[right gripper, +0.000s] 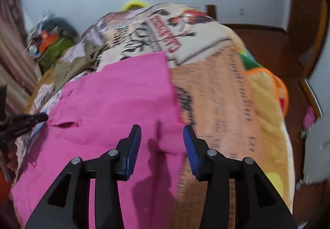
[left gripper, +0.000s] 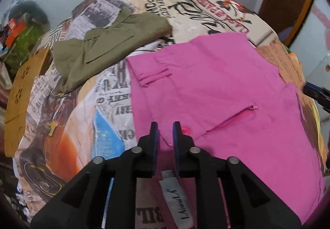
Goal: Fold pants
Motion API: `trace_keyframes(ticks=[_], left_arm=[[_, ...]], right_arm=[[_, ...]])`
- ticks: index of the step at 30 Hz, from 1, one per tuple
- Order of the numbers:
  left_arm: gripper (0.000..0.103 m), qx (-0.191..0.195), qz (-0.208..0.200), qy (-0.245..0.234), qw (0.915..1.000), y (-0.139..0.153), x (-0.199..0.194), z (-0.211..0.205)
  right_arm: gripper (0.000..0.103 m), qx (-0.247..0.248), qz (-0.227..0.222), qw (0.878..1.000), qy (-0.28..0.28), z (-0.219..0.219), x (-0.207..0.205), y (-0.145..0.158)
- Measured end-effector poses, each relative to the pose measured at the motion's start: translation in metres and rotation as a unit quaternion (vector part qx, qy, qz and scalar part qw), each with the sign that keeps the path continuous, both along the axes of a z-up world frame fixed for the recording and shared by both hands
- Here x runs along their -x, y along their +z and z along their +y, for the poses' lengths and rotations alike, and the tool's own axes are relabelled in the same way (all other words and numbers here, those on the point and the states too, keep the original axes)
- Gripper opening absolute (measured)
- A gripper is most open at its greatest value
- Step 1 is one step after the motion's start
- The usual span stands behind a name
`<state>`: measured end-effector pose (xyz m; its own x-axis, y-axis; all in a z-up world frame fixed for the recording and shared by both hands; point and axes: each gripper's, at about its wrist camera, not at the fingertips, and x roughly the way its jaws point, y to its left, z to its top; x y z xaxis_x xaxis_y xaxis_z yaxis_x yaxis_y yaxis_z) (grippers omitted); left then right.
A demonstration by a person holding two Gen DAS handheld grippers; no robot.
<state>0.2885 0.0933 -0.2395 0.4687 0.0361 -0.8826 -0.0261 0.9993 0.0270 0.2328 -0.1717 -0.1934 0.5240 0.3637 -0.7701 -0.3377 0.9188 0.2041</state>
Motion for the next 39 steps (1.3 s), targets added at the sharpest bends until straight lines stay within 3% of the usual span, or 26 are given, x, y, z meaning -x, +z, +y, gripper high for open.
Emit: trace_keyframes(ticks=[1,4,9,12,17,21,27,32,39], left_arm=[[0.03,-0.006,0.002,-0.003,1.0,-0.002,0.0,-0.003],[0.04,-0.032,0.012,-0.009,0.9994,-0.014,0.0,-0.007],[0.044,-0.047,0.013,-0.016,0.9987,-0.018,0.002,-0.008],[0.051,-0.051,0.01,-0.012,0.9986,-0.021,0.002,-0.007],[0.058,-0.024,0.011,0.002,0.9997,-0.02,0.003,0.006],[0.059,-0.022,0.007,0.006,0.9997,-0.01,0.013,0.013],[0.059,-0.032,-0.03,0.026,0.9987,0.02,0.016,0.029],[0.064,-0.035,-0.056,0.037,0.9971,0.036,-0.007,0.039],[0.064,-0.006,-0.047,0.045,0.9979,0.024,-0.047,0.057]], right_arm=[[0.039,0.006,0.001,1.0,0.005,0.006,-0.001,-0.005],[0.038,0.035,0.023,0.999,0.01,0.024,-0.011,-0.029],[0.037,0.048,0.027,0.998,-0.013,0.009,-0.018,-0.042],[0.033,0.084,0.026,0.996,-0.021,0.0,-0.018,-0.048],[0.033,0.089,0.049,0.994,-0.037,-0.016,-0.025,-0.05],[0.034,0.086,0.055,0.994,-0.037,-0.021,-0.02,-0.034],[0.035,0.051,0.006,0.998,-0.028,-0.022,-0.015,0.01],[0.051,0.026,-0.046,0.999,-0.013,-0.006,-0.023,0.046],[0.053,0.033,-0.061,0.998,0.009,0.028,-0.058,0.048]])
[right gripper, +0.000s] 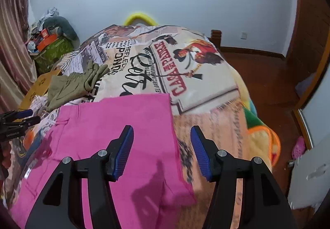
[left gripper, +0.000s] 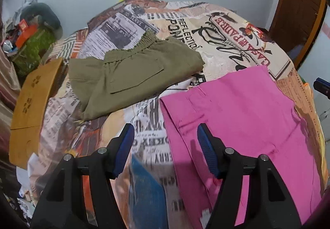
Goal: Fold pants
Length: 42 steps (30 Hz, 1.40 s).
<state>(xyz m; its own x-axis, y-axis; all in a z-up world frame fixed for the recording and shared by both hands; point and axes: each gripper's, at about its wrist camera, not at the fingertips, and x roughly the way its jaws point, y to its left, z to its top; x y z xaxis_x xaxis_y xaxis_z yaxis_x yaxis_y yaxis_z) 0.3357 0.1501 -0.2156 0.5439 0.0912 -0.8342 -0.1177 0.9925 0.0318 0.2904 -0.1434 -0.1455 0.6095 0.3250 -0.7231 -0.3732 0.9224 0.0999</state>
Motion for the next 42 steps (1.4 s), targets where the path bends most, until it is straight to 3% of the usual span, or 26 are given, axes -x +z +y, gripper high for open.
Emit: trace_keyframes(ticks=[8,19,25,29,30,31,34,38,42], left_arm=[[0.058,0.029,0.03,0.009,0.9991,-0.033,-0.04,0.015],[0.055,0.056,0.038,0.015,0.9976,-0.061,-0.066,0.031],[0.032,0.039,0.041,0.01,0.9984,-0.067,-0.071,0.026],[0.023,0.03,0.034,0.008,0.9989,-0.065,-0.068,0.024],[0.02,0.028,0.033,0.008,0.999,-0.064,-0.067,0.023],[0.018,0.028,0.033,0.008,0.999,-0.063,-0.066,0.023],[0.015,0.023,0.031,0.01,0.9992,-0.06,-0.065,0.021],[0.013,0.012,0.029,0.013,0.9994,-0.052,-0.065,0.017],[0.009,0.011,0.016,0.007,0.9998,-0.035,-0.061,0.016]], right_arm=[[0.053,0.008,0.026,0.999,0.026,0.026,-0.041,-0.027],[0.053,0.017,0.066,0.997,0.029,0.043,-0.103,-0.063],[0.053,0.019,0.082,0.996,0.032,0.048,-0.118,-0.087],[0.053,0.004,0.065,0.997,0.032,0.046,-0.117,-0.088],[0.044,0.001,0.066,0.997,0.034,0.046,-0.118,-0.088],[0.029,0.0,0.066,0.997,0.037,0.047,-0.119,-0.087],[0.011,0.007,0.066,0.997,0.044,0.05,-0.117,-0.085],[0.007,0.025,0.049,0.997,0.046,0.057,-0.112,-0.08],[0.006,0.01,0.034,0.998,0.044,0.052,-0.108,-0.063]])
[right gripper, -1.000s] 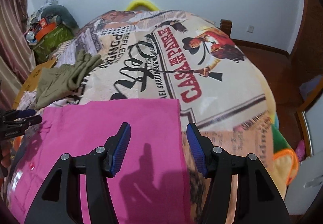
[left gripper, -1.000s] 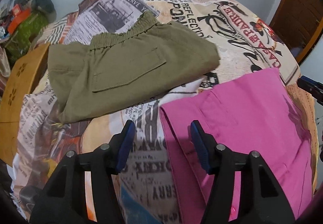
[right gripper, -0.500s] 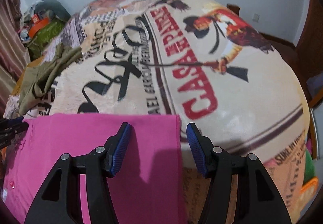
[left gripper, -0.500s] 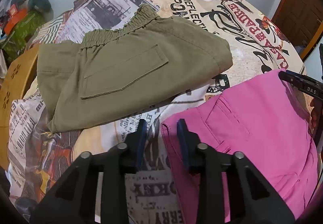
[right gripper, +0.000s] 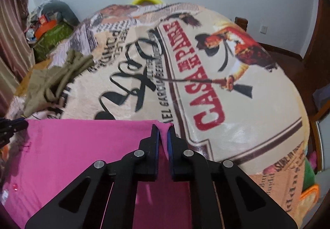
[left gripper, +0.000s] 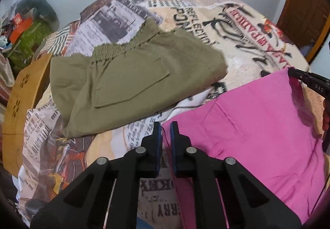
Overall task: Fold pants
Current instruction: 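Grasp the trouser edge with both grippers and lift it, then fold the lifted edge over the other half and open both grippers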
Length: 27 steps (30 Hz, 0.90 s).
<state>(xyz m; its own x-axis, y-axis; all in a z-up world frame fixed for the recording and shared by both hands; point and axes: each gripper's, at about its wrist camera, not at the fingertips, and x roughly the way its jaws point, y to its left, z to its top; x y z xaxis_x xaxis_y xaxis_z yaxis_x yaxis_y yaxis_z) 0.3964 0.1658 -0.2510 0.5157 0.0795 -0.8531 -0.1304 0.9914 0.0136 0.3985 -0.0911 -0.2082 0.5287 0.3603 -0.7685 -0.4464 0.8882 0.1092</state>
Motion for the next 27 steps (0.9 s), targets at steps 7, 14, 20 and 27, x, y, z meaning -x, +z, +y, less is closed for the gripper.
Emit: trace_keyframes(ticks=[7,14,20,27], left_arm=[[0.008,-0.032,-0.042,-0.012,0.9985,0.044,0.006,-0.012],[0.008,-0.034,-0.089,-0.002,0.9955,0.1,0.011,-0.009],[0.008,-0.046,-0.106,-0.015,0.9932,0.125,0.037,-0.02],[0.008,-0.056,-0.106,-0.034,0.9923,0.127,0.075,-0.044]], right_arm=[[0.005,-0.009,-0.046,0.999,0.002,-0.001,0.012,0.043],[0.005,-0.035,-0.099,0.994,-0.012,-0.004,0.03,0.1],[0.005,-0.049,-0.121,0.991,-0.008,-0.011,0.057,0.124],[0.005,-0.048,-0.117,0.992,-0.007,-0.026,0.101,0.121]])
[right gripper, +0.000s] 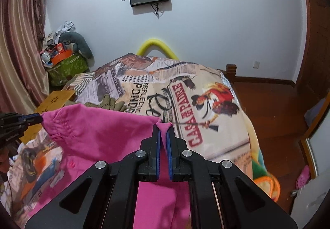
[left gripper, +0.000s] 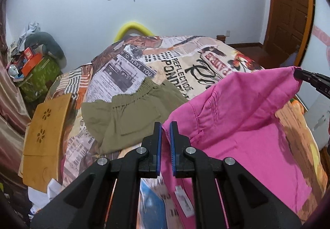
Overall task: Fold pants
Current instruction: 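Fold the lifted edge over the other half and open both grippers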
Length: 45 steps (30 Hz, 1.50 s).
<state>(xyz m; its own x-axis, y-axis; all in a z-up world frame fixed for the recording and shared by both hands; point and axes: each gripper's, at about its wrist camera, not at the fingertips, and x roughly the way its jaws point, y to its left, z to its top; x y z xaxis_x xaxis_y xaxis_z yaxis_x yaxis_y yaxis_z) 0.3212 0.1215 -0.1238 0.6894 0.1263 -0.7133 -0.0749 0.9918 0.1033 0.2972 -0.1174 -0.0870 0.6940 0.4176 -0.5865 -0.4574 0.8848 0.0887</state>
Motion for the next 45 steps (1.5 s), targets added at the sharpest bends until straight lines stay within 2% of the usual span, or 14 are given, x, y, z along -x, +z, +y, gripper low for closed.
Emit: trace_keyframes(ticks=[12,26,32,37,42,44,45], left_arm=[[0.007,-0.028,-0.009,-0.024,0.9993,0.004,0.082,-0.026],[0.007,-0.034,0.02,-0.045,0.9982,-0.036,0.165,-0.043],[0.007,-0.019,0.035,-0.043,0.9983,-0.052,0.179,-0.047],[0.007,-0.02,0.059,-0.051,0.9967,-0.069,0.187,-0.051],[0.007,-0.003,0.086,-0.059,0.9945,-0.083,0.194,-0.049],[0.007,-0.003,0.092,-0.058,0.994,-0.086,0.197,-0.049],[0.007,-0.001,0.095,-0.058,0.9938,-0.087,0.197,-0.049]], right_arm=[[0.005,-0.015,0.007,1.0,-0.006,-0.034,0.073,-0.007],[0.005,-0.002,0.035,0.999,0.0,-0.048,0.153,-0.038],[0.005,0.002,0.055,0.998,-0.009,-0.053,0.169,-0.06],[0.005,0.0,0.088,0.996,-0.023,-0.06,0.173,-0.082],[0.005,0.01,0.11,0.994,-0.025,-0.062,0.182,-0.096],[0.007,0.021,0.122,0.992,-0.023,-0.061,0.185,-0.101],[0.012,0.027,0.128,0.991,-0.025,-0.061,0.186,-0.104]])
